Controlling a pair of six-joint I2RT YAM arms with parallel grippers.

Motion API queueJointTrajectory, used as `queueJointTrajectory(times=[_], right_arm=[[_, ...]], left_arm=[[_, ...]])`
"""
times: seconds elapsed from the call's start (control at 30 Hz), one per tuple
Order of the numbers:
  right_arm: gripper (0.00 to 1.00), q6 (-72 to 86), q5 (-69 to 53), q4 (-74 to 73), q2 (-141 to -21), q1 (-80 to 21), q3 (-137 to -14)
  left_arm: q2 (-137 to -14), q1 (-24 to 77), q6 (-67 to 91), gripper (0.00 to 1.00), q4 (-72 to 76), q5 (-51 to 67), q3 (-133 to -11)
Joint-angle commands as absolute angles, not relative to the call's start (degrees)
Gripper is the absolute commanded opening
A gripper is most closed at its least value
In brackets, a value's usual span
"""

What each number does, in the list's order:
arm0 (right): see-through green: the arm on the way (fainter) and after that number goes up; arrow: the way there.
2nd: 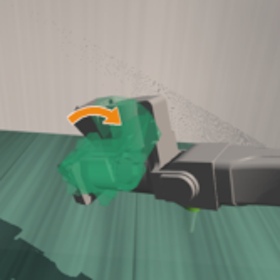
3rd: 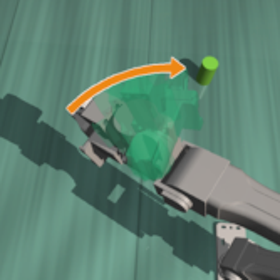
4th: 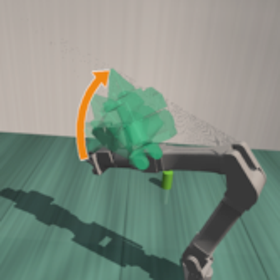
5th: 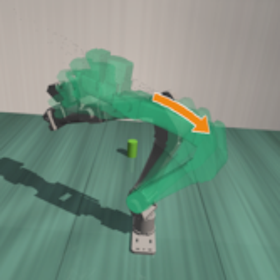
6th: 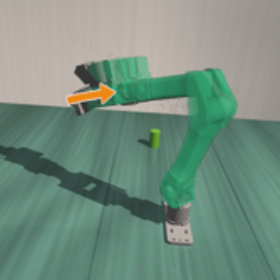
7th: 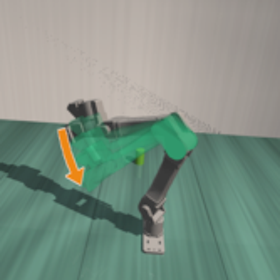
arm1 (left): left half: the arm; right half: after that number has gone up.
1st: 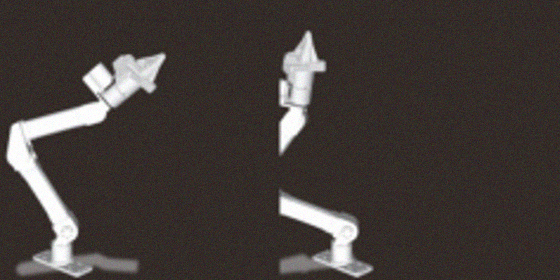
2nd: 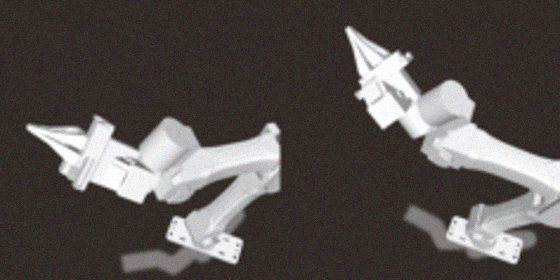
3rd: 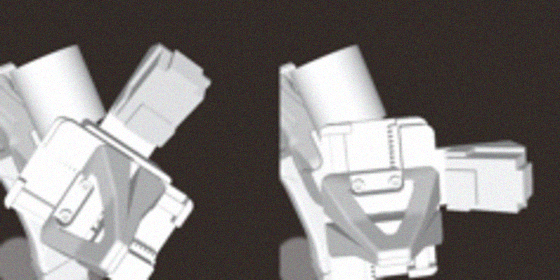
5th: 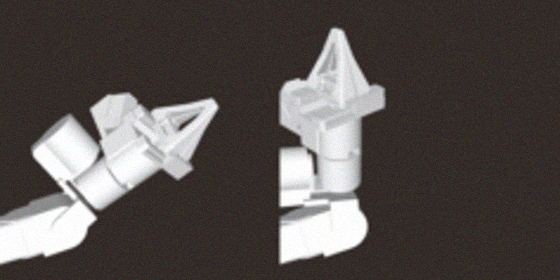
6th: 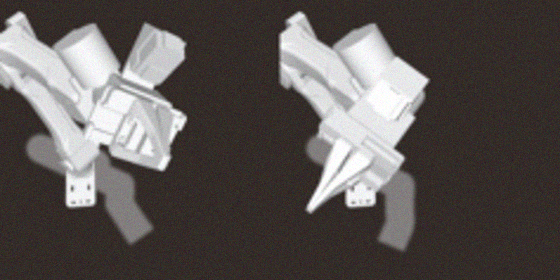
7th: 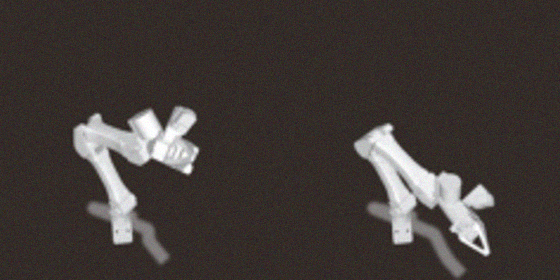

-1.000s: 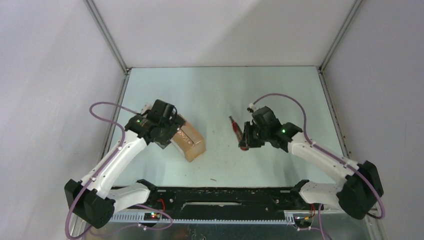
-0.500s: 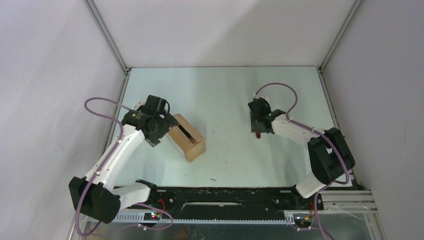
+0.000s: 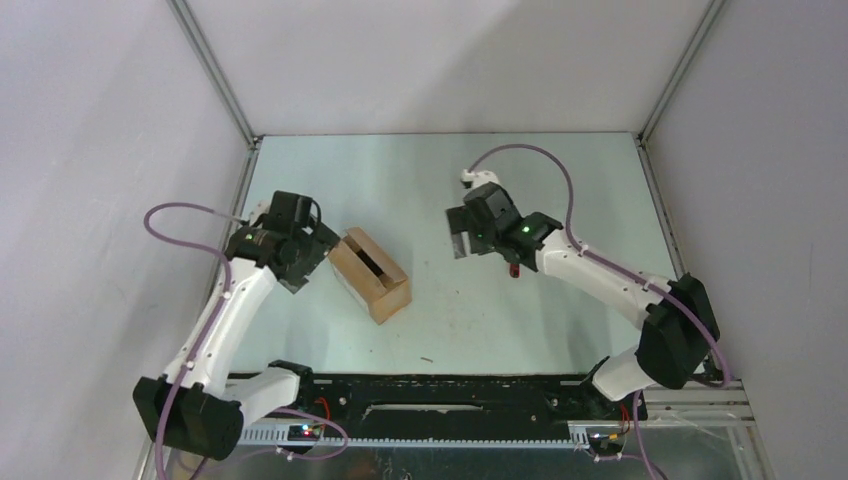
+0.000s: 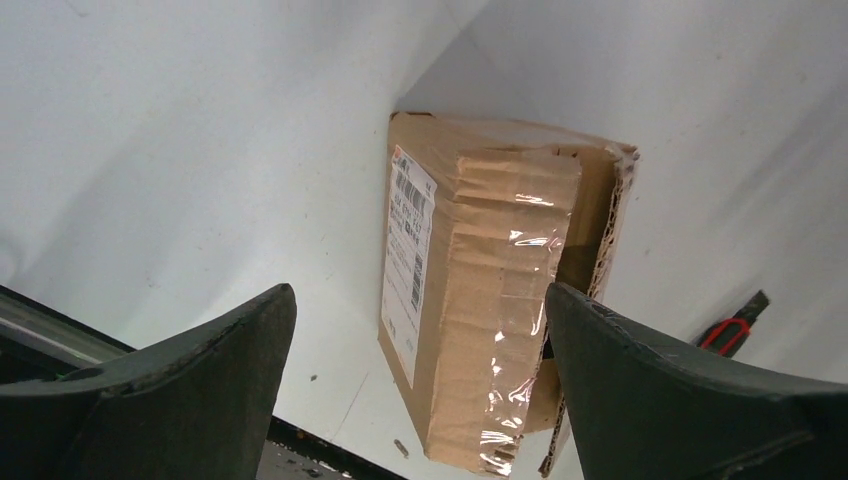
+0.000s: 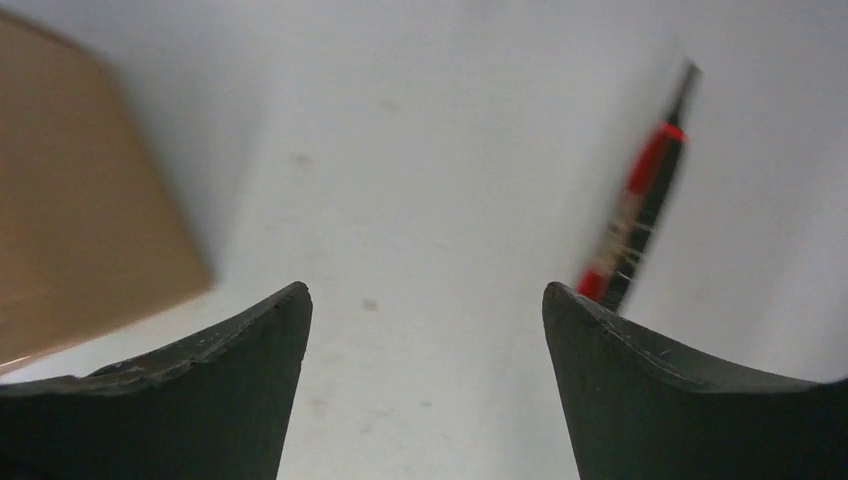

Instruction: Unpack the express box

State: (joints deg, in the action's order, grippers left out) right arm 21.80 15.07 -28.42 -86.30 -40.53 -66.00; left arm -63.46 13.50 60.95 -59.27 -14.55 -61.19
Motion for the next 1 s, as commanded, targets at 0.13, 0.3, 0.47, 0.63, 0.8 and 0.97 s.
queueJointTrajectory(times=[0.13,0.3,0.47,0.63,0.8,0.97], right_arm=[[0.88,15.03,13.33,-33.37,-90.04,-56.44,-84.89],[0.88,12.71,15.16,-37.26,-97.33,-61.47,-94.51],[0.88,10.57,15.98,-38.87,-102.84,-64.05,-99.54],[0.87,10.32,17.30,-40.51,-107.94,-64.56,-103.23],[0.85,10.44,19.22,-41.32,-111.01,-64.65,-105.29],[0.78,10.72,20.22,-41.74,-113.49,-65.06,-106.92]], left_arm=[[-58.99,10.10,59.28,0.98,-59.66,-12.64,-61.22],[-58.12,9.46,59.63,0.98,-60.11,-12.18,-61.01],[-56.39,7.70,59.21,0.98,-60.62,-11.68,-59.86],[-54.63,5.65,58.27,0.97,-60.57,-10.53,-58.62],[-53.74,5.02,57.76,0.98,-60.14,-9.26,-57.53],[-53.65,4.88,57.40,0.98,-59.71,-8.49,-57.21]])
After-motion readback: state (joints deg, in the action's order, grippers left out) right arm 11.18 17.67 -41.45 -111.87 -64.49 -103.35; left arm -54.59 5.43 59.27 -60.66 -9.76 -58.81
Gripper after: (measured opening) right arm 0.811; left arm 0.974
